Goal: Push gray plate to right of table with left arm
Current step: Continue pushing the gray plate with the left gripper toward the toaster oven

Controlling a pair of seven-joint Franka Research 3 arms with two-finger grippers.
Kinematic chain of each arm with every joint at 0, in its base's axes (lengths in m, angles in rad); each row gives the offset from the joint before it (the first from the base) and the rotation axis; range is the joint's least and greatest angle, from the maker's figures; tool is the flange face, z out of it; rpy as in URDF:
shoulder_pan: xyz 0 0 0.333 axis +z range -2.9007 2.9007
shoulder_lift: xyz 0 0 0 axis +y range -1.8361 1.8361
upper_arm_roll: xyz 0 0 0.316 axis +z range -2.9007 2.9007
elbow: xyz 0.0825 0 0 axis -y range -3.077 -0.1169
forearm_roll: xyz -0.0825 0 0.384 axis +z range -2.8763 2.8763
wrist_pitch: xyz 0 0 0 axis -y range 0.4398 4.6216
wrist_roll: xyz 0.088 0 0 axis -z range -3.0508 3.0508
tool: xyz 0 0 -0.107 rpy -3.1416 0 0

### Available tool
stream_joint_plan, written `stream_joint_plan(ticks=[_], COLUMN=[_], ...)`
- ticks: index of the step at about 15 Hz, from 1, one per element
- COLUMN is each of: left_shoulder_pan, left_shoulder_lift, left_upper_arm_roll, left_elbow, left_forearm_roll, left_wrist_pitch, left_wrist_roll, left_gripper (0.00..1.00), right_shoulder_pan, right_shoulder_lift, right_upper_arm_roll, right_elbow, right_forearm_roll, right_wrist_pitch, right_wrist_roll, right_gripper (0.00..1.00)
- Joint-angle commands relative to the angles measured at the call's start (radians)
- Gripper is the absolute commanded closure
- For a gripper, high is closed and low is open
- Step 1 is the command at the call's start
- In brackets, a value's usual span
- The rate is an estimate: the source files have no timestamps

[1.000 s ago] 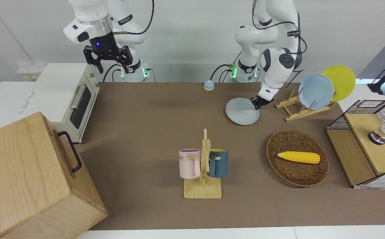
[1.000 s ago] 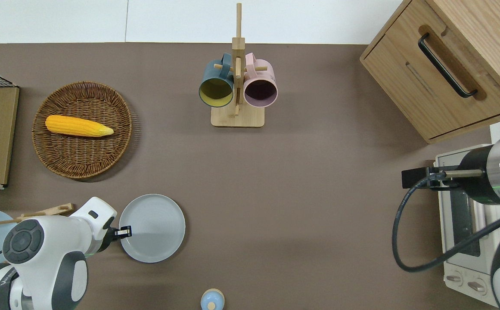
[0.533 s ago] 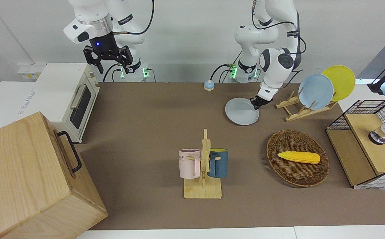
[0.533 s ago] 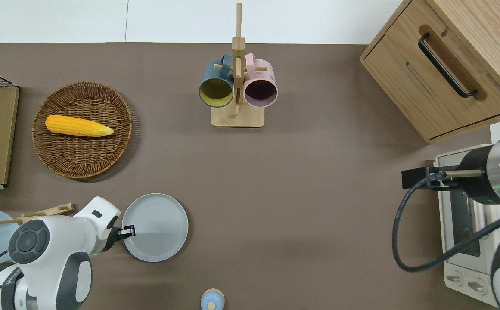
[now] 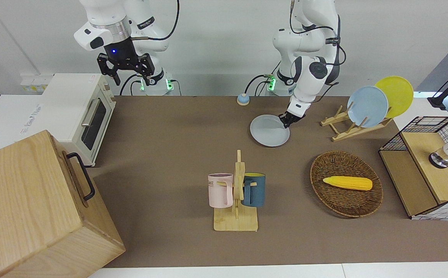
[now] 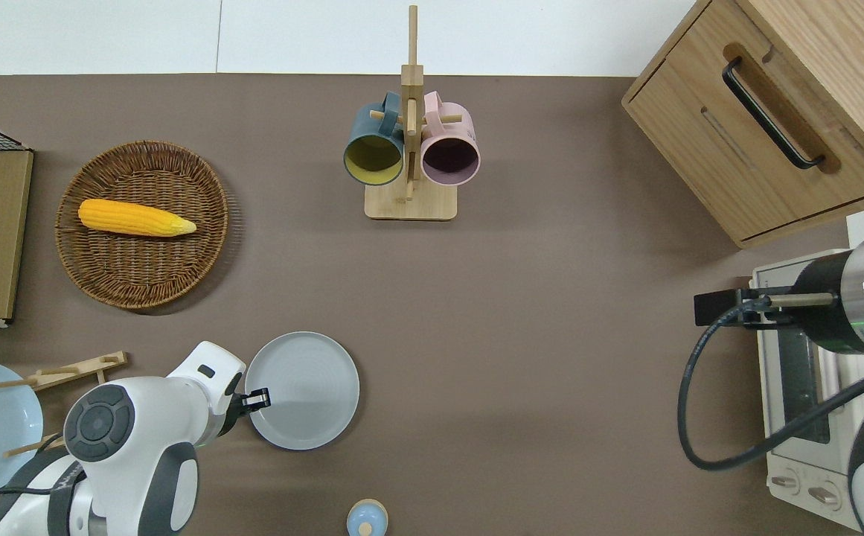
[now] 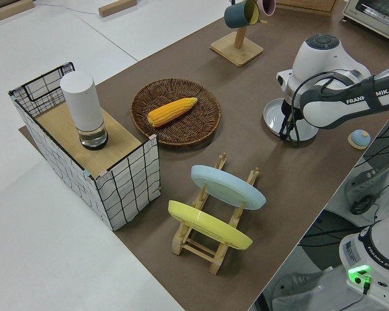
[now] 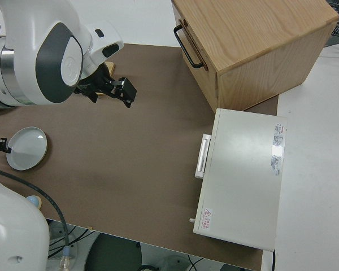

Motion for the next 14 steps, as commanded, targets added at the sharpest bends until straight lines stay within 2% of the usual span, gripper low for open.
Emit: stream_joint_plan(ticks=[1, 7, 10, 14], left_shoulder_pan=[-0.099, -0.174, -0.194, -0.262], left_shoulder_lift=[0.065, 0.088, 0.096, 0.116], left_upper_arm_roll=[0.009, 0.001, -0.025, -0.025], left_elbow=[-0.016, -0.012, -0.009, 0.003], left_forearm_roll=[-0.021, -0.024, -0.028, -0.03], left_wrist_pitch=[0.082, 0.115, 0.122, 0.155], left_wrist_roll=[-0.12, -0.26, -0.332, -0.442], left_gripper=[1.0, 1.0, 1.0, 1.0], right_shoulder_pan=[-0.025, -0.025, -0.025, -0.025], right_shoulder_lift=[-0.027, -0.027, -0.027, -0.027], right_upper_arm_roll=[0.015, 0.015, 0.015, 0.015], right_elbow=[-0.027, -0.027, -0.027, -0.027], right_forearm_roll=[0.022, 0.022, 0.022, 0.022], right_wrist_pitch=[0.0, 0.0, 0.0, 0.0], right_wrist_roll=[0.01, 0.01, 0.01, 0.01], right_gripper=[0.005, 0.005, 0.005, 0.005])
